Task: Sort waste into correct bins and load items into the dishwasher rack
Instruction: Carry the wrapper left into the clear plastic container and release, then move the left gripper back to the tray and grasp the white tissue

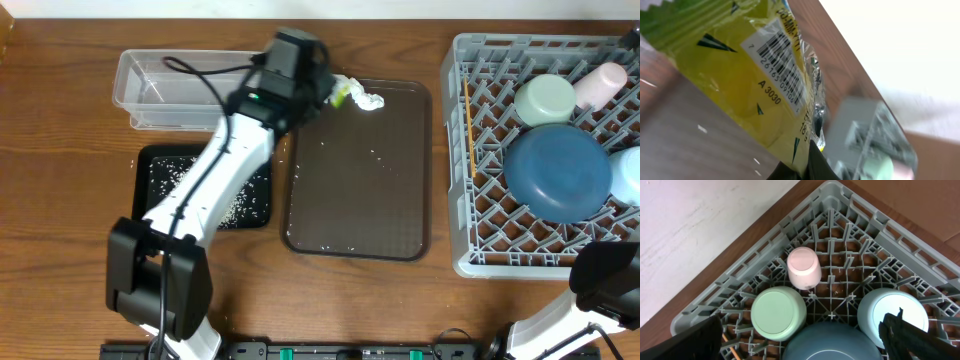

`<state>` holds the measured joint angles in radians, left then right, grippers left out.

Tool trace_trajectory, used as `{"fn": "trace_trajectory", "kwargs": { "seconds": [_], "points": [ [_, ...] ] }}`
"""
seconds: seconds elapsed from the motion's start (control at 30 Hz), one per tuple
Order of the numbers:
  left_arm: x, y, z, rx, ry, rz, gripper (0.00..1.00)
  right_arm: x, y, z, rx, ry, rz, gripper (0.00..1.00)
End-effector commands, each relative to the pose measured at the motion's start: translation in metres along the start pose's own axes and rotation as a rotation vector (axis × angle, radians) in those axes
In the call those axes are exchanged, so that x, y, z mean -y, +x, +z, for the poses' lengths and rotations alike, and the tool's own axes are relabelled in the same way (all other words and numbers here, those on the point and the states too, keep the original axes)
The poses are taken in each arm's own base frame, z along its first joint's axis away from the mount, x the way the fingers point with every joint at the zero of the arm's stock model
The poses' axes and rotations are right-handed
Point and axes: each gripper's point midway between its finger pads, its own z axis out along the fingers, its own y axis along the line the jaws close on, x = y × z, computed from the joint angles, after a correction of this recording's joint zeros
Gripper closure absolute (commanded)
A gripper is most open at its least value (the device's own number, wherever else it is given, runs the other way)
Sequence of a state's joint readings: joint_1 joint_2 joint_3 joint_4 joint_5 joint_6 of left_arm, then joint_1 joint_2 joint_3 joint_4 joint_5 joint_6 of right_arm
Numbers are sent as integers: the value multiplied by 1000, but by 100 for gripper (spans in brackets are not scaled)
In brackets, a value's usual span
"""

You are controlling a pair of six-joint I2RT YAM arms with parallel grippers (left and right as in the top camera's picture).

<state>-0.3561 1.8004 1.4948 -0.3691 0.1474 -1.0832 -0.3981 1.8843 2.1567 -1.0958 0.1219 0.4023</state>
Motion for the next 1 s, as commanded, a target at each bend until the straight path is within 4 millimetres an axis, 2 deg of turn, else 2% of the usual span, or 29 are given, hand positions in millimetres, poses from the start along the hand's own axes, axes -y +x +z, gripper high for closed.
{"fn": "trace_trajectory", "kwargs": {
  "seconds": [0.0, 0.17, 0.33, 0.37, 0.43, 0.5, 0.67, 0.77, 0.87, 0.97],
  "points": [
    [-29, -50, -6, 100, -75, -34, 94, 3, 0, 1, 1, 11, 10, 1],
    [-66, -102, -17, 213, -152, -110, 94, 3, 0, 1, 1, 11, 10, 1],
    [-83, -127, -25, 265, -178, -149, 91, 3, 0, 1, 1, 11, 10, 1],
    [-85, -130, -27, 279, -186, -152, 85, 3, 0, 1, 1, 10, 10, 1],
    [-89, -136, -29, 312, -206, -153, 57, 2, 0, 1, 1, 10, 10, 1],
    [-92, -140, -31, 342, -224, -152, 53, 3, 0, 1, 2, 11, 10, 1],
    [-93, -141, -32, 348, -227, -151, 53, 3, 0, 1, 2, 11, 10, 1],
    [-88, -134, -28, 313, -208, -147, 51, 3, 0, 1, 1, 11, 10, 1],
    [-77, -118, -22, 237, -168, -128, 50, 3, 0, 1, 1, 11, 10, 1],
    [-52, -91, -13, 134, -90, -15, 50, 3, 0, 1, 2, 11, 10, 1]
  ]
}}
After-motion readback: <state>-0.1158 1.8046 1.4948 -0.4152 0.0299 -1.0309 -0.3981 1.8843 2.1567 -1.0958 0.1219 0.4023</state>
